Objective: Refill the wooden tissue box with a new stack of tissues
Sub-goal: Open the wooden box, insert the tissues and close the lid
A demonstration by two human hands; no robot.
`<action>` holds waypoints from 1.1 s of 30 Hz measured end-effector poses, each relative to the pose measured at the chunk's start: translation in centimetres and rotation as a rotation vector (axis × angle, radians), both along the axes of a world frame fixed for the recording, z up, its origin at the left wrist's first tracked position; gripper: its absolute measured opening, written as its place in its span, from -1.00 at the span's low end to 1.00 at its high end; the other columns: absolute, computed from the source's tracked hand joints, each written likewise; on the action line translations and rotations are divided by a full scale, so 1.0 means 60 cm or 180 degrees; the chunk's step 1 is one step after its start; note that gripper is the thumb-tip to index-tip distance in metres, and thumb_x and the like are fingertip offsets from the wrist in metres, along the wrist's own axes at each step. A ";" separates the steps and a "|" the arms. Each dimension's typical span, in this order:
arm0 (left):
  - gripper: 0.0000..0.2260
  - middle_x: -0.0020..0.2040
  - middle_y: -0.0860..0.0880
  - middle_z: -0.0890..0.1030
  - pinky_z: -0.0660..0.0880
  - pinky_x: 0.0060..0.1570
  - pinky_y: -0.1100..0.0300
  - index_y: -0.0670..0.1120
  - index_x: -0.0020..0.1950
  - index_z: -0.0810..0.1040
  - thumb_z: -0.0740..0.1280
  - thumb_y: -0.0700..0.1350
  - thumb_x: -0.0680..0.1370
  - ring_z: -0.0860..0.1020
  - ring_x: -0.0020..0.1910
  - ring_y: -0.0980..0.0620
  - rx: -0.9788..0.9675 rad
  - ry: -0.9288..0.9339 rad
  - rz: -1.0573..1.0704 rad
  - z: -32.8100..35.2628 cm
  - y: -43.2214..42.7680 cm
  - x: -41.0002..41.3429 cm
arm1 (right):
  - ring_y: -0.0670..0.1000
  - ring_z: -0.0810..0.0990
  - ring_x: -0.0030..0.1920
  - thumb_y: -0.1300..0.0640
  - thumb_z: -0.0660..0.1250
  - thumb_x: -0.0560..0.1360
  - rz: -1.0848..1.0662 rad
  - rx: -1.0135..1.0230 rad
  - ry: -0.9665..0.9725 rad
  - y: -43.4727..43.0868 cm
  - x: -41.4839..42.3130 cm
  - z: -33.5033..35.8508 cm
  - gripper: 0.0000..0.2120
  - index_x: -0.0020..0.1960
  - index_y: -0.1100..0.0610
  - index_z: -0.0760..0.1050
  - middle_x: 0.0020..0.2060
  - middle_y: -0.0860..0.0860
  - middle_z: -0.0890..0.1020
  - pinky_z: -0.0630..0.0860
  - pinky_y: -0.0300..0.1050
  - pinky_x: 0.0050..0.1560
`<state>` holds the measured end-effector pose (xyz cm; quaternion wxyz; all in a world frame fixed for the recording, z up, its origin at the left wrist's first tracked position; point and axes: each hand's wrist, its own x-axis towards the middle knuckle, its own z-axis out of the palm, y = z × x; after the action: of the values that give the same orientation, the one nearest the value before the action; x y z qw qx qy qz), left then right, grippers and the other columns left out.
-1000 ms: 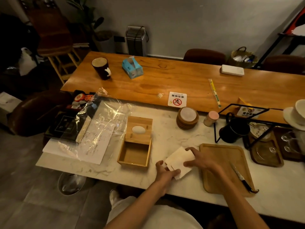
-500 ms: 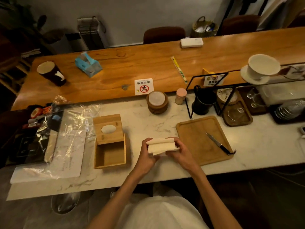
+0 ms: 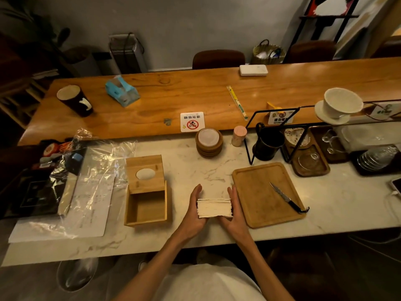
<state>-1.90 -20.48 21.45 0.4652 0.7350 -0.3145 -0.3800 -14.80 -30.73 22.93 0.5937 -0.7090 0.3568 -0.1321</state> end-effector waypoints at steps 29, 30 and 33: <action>-0.31 0.54 -0.06 0.22 0.20 0.51 0.13 -0.12 0.57 0.07 0.33 -0.38 0.54 0.23 0.53 0.03 -0.0185 0.0073 0.0226 0.003 0.000 -0.008 | -0.28 0.27 0.45 0.33 0.35 0.54 -0.0210 0.0224 0.0019 0.000 -0.004 -0.014 -0.14 0.59 0.04 -0.16 0.53 -0.07 0.16 0.27 -0.40 0.40; -0.27 0.57 -0.03 0.16 0.17 0.52 0.16 -0.11 0.58 0.02 0.33 -0.37 0.54 0.17 0.55 0.07 -0.0188 0.0086 0.0284 0.001 0.002 -0.010 | -0.34 0.25 0.43 0.32 0.35 0.54 -0.0223 0.0270 0.0009 -0.001 -0.005 -0.014 -0.11 0.58 0.02 -0.22 0.52 -0.12 0.11 0.26 -0.53 0.31; -0.17 0.62 0.03 -0.04 0.07 0.54 0.17 -0.06 0.60 -0.14 0.34 -0.36 0.55 -0.01 0.59 0.12 -0.0142 0.0180 0.0389 -0.004 0.003 -0.015 | -0.46 0.12 0.41 0.16 0.36 0.50 -0.0185 0.0269 -0.0025 -0.006 -0.006 -0.011 -0.02 0.57 0.06 -0.34 0.47 -0.26 -0.09 0.20 -0.66 0.22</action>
<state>-2.79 -20.28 21.18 0.5125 0.7313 -0.2642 -0.3645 -15.14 -31.08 22.25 0.6205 -0.6721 0.3801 -0.1368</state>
